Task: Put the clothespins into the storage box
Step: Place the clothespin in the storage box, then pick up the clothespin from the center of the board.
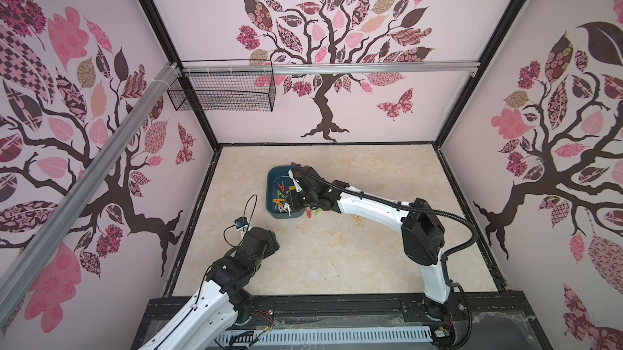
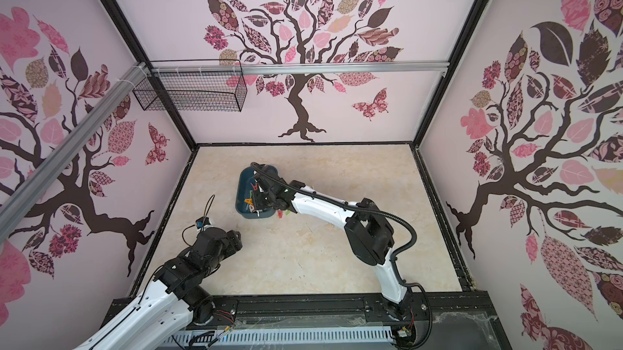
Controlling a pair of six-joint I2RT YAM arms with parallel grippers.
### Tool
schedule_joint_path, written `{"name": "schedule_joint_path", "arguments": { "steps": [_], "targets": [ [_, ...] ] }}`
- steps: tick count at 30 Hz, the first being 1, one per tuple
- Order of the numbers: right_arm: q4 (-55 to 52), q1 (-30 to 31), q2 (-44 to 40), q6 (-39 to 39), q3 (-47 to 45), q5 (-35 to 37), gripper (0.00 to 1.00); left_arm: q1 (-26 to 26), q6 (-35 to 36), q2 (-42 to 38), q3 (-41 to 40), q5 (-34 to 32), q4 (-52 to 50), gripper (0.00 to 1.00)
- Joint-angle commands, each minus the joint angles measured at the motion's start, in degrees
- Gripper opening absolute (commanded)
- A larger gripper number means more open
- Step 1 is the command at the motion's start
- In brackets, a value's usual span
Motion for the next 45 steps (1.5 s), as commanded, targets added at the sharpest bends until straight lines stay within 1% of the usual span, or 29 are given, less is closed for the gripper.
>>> {"name": "schedule_joint_path", "arguments": {
  "steps": [1, 4, 7, 10, 12, 14, 18, 23, 27, 31, 35, 39, 41, 45],
  "targets": [
    [-3.19, -0.39, -0.06, -2.57, 1.15, 3.46, 0.37, 0.21, 1.73, 0.24, 0.13, 0.81, -0.06, 0.78],
    [-1.37, -1.60, -5.69, -3.30, -6.38, 5.98, 0.38, 0.28, 4.08, 0.77, 0.12, 1.38, 1.86, 0.78],
    [1.27, -4.26, -13.43, -2.94, -18.00, 6.74, 0.39, -0.02, 6.97, 2.61, 0.77, 2.54, 4.14, 0.77],
    [2.87, -7.21, -20.69, -2.55, -28.91, 7.56, 0.40, -1.59, 9.71, 5.80, 2.37, 3.32, 6.70, 0.77],
    [2.83, -9.53, -24.64, -2.48, -35.09, 8.30, 0.42, -4.32, 11.52, 8.20, 3.60, 2.71, 8.69, 0.77],
    [2.53, -12.09, -28.58, -2.56, -40.92, 8.80, 0.44, -8.40, 13.42, 11.21, 4.95, 1.02, 11.41, 0.78],
    [3.08, -15.84, -32.71, -3.00, -48.13, 9.01, 0.49, -14.20, 14.65, 18.88, 7.31, 1.21, 16.57, 0.78],
    [5.47, -19.05, -32.15, -2.82, -51.98, 8.72, 0.53, -19.94, 16.56, 28.26, 11.29, 2.43, 19.58, 0.78],
    [7.62, -19.70, -29.48, -2.36, -52.54, 9.50, 0.56, -21.90, 16.86, 32.36, 12.92, 4.65, 20.15, 0.78],
    [9.70, -20.21, -26.57, -0.77, -52.05, 8.53, 0.57, -22.02, 15.49, 32.26, 11.29, 5.56, 21.13, 0.78],
    [9.92, -20.24, -24.44, 0.75, -51.36, 5.16, 0.57, -22.02, 15.15, 30.16, 9.91, 4.72, 20.89, 0.78],
    [10.64, -20.01, -25.38, 2.50, -53.13, 1.91, 0.54, -22.02, 14.52, 28.76, 8.29, 2.57, 20.96, 0.79],
    [10.63, -19.64, -26.19, 2.97, -54.16, 1.51, 0.53, -22.02, 14.91, 28.70, 7.89, 2.41, 21.16, 0.79],
    [10.37, -19.59, -26.91, 2.99, -54.88, 1.09, 0.47, -21.99, 15.21, 29.41, 8.02, 2.84, 21.26, 0.79]
  ]
}}
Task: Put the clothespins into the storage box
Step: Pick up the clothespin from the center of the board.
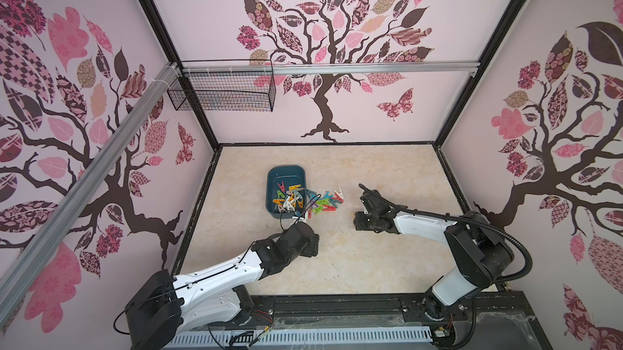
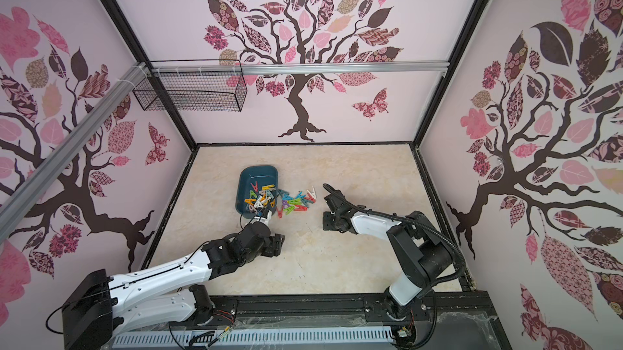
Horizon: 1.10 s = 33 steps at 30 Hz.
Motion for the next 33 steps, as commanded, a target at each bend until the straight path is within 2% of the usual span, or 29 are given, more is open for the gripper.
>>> {"name": "schedule_joint_path", "arguments": {
  "steps": [1, 6, 10, 13, 16, 21, 26, 33],
  "targets": [
    [-0.39, 0.19, -1.02, 0.79, -0.32, -1.17, 0.46, -0.19, 0.33, 0.48, -1.49, -0.45, 1.22, 0.80],
    [-0.16, 0.20, 1.16, 0.18, 0.28, -0.08, 0.38, -0.19, -0.16, 0.10, -1.64, -0.39, 1.52, 0.79],
    [-0.64, 0.44, 2.35, -0.67, 0.99, 0.84, 0.25, 0.13, -1.25, -1.76, -2.59, -1.40, 0.62, 0.80],
    [-1.50, 1.17, 1.41, -1.13, 1.07, 1.82, 0.17, 2.44, -2.90, -4.10, -4.04, -0.14, 0.18, 0.80],
    [-3.44, 2.08, -0.31, -1.96, 1.68, 2.86, 0.11, 7.04, -4.80, -6.71, -5.44, 2.94, -0.39, 0.80],
    [-7.71, 4.12, -4.28, -2.91, 4.34, 3.95, 0.06, 12.18, -5.77, -11.82, -6.73, 2.23, -3.74, 0.80],
    [-9.65, 8.96, -4.72, -1.32, 9.73, 3.07, 0.04, 17.04, -7.91, -16.48, -7.85, 0.78, -8.03, 0.80],
    [-7.49, 13.82, 6.66, -0.01, 26.15, 0.11, 0.04, 22.35, -11.12, -22.71, -9.84, 1.21, -10.32, 0.79]
  ]
}}
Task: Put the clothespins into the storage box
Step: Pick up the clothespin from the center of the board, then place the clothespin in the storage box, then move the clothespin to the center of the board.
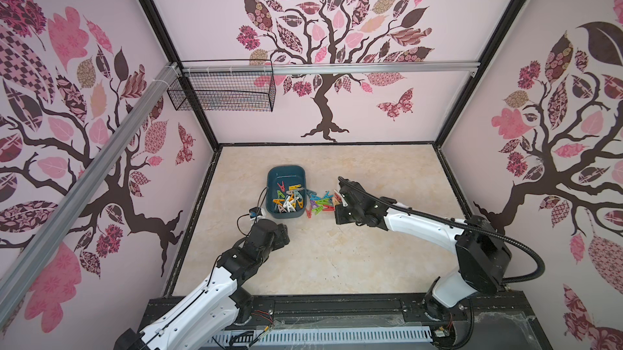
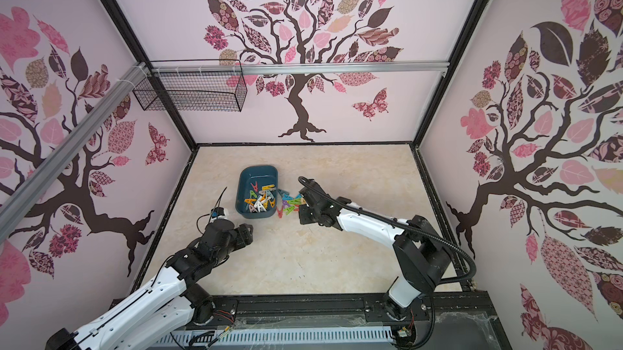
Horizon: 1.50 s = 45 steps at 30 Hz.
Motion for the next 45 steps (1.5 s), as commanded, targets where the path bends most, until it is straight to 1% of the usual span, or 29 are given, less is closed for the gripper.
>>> {"name": "schedule_joint_path", "arguments": {
  "steps": [1, 6, 9, 11, 12, 13, 16, 19, 23, 27, 30, 32, 35, 38, 41, 45],
  "targets": [
    [0.35, 1.40, 7.35, 0.54, 9.21, -1.49, 0.04, 0.91, -2.08, -1.94, -1.55, -0.24, -2.07, 0.79],
    [-0.41, 1.86, 18.65, -0.53, 24.17, -3.02, 0.04, 0.93, -3.00, -3.28, -1.20, -0.24, -4.47, 0.79],
    [-0.42, 1.79, 24.52, -2.19, 32.08, -1.69, 0.08, 0.89, -3.32, -4.52, -1.18, 0.18, -4.88, 0.79],
    [-0.70, 1.85, 28.42, -4.07, 37.36, -0.53, 0.13, 0.98, -3.18, -5.07, -1.27, 0.77, -4.92, 0.79],
    [-1.11, 1.85, 29.82, -4.79, 39.41, 0.08, 0.19, 0.94, -2.94, -5.16, -1.27, 0.95, -4.99, 0.79],
    [-2.06, 1.81, 31.22, -5.57, 41.70, 0.86, 0.27, 0.92, -2.66, -5.22, -1.26, 1.17, -5.09, 0.79],
    [-5.06, 1.64, 32.39, -7.43, 45.99, 2.90, 0.38, 0.92, -1.79, -5.09, -0.92, 1.31, -5.61, 0.79],
    [-3.57, 0.91, 28.74, -8.07, 41.74, 4.30, 0.39, 0.91, -1.11, -5.08, -1.05, 1.22, -5.33, 0.79],
    [0.16, -1.97, 20.83, -7.00, 30.16, 4.71, 0.41, 0.93, 0.81, -3.77, -1.03, 1.78, -3.51, 0.78],
    [3.62, -6.54, 13.56, -6.59, 18.11, 6.25, 0.43, -0.04, 4.20, -0.15, 0.25, 3.04, -0.75, 0.78],
    [4.00, -10.38, 10.74, -6.71, 11.14, 7.49, 0.45, -4.26, 7.32, 3.40, 1.82, 1.35, 2.77, 0.78],
    [3.86, -13.00, 9.63, -6.69, 7.63, 8.30, 0.46, -8.49, 9.36, 6.88, 3.71, -0.63, 4.62, 0.78],
    [4.22, -16.32, 8.58, -6.62, 4.03, 9.56, 0.49, -12.59, 11.31, 12.72, 6.36, -0.65, 6.97, 0.78],
    [3.76, -19.51, 9.83, -7.24, 3.50, 10.02, 0.52, -16.44, 13.08, 19.09, 8.45, 0.12, 10.11, 0.78],
    [2.58, -21.63, 12.26, -7.03, 4.70, 10.31, 0.53, -18.26, 14.01, 24.83, 10.82, 3.05, 11.63, 0.78],
    [3.58, -22.38, 14.70, -6.78, 5.32, 9.47, 0.53, -19.89, 14.26, 29.49, 12.59, 5.00, 12.43, 0.78]
  ]
}}
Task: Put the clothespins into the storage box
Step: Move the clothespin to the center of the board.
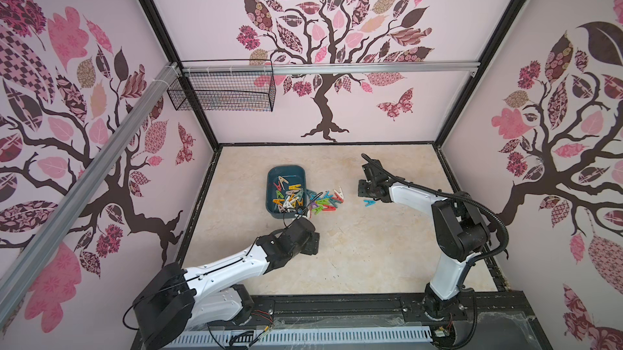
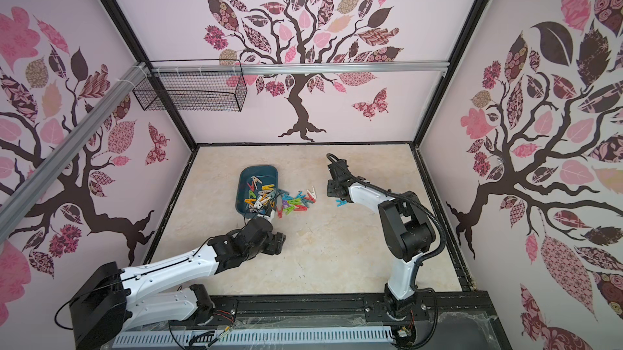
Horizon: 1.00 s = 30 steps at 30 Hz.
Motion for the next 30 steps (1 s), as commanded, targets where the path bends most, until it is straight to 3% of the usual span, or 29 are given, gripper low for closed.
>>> {"name": "schedule_joint_path", "arguments": {
  "steps": [1, 12, 21, 30],
  "targets": [
    [-0.14, -0.24, 3.67, 0.06, 2.31, 0.04, 0.53, -0.81, 1.40, 2.31, 2.79, 2.51, 2.33, 0.78],
    [-2.25, -0.24, 5.47, 1.33, 0.72, -3.31, 0.54, -0.84, 2.69, 3.40, 2.43, 2.50, 1.88, 0.78],
    [-1.41, -0.24, -2.52, 1.72, -9.96, -5.03, 0.50, -0.82, 3.54, 3.76, 2.43, 2.14, 2.34, 0.78],
    [-5.50, -0.21, -16.33, 3.75, -19.52, -3.59, 0.50, -0.81, 3.80, 2.92, 2.88, 3.22, 2.56, 0.78]
  ]
}}
